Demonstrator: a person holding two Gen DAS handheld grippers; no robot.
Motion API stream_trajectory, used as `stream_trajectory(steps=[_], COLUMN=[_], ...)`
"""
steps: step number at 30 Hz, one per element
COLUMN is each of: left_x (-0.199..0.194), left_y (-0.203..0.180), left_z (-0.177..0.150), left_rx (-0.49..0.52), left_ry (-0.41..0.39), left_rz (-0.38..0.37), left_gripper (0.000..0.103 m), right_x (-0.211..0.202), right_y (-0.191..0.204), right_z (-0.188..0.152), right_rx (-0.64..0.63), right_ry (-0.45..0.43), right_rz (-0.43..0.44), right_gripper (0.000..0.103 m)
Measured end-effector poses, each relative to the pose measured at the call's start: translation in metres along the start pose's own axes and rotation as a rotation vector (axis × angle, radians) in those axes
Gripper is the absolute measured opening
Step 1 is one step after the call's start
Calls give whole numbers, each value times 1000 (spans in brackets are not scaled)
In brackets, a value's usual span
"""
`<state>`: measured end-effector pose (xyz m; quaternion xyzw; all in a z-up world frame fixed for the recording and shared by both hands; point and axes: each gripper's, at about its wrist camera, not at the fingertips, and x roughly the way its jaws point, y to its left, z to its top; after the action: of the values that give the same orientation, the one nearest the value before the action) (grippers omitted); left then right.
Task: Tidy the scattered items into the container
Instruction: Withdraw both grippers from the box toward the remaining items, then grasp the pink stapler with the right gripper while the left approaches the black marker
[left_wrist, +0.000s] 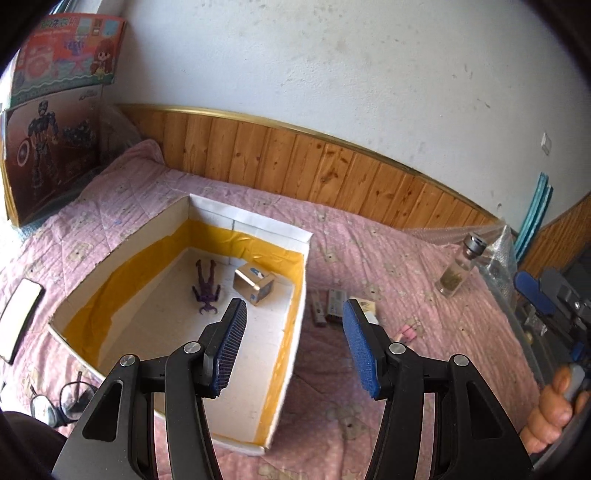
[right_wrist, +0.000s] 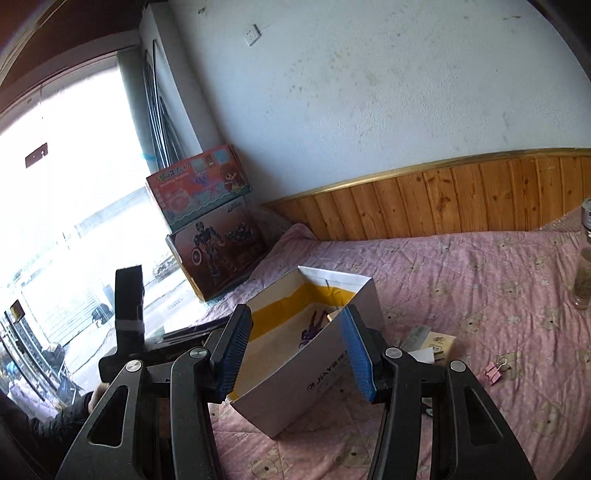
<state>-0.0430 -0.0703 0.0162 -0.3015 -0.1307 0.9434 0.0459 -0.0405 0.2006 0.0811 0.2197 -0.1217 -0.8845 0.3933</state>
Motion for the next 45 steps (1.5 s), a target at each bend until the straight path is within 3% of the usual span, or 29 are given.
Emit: stream_trajectory(steps=[6,12,16,24,33,35,37,38,42,45], left_x=[0,33,66,150,168,165,161,160,163,168], left_y=[-44,-86,-104,-106,-87,-81,-73,-69,-66,-71], left_z=[-12,-28,-39,-69,-82,-81,-78,-77,-79,-86], left_rx=[49,78,72,17,-41,-68,-93,-103,-128,-130], left_ry=[53,172,259,461,502,480,454,446,466,504], left_rz=[-89,-171,-199,-191,-176,-150,-134,-129,-148,-180], left_gripper=[57,57,57,57,57,57,57,57,57,57], right_x=[-10,4,11,44,79,85,90,89,79,88], right_y=[-34,-89,-130,-182,-201,-200,-203,-203,-212,-227], right_z=[5,-13,-34,-75,-111,-120,-134,-135,-126,-130], right_rx=[80,208,347,516,539,613,829,867,760,776], right_ry=[-11,137,224,352,444,456,427,407,370,363], right_rz=[-141,-372,-411,-415,-461,-377,-118,-91,-275,-295], right_gripper=[52,52,51,51,51,51,51,51,51,50])
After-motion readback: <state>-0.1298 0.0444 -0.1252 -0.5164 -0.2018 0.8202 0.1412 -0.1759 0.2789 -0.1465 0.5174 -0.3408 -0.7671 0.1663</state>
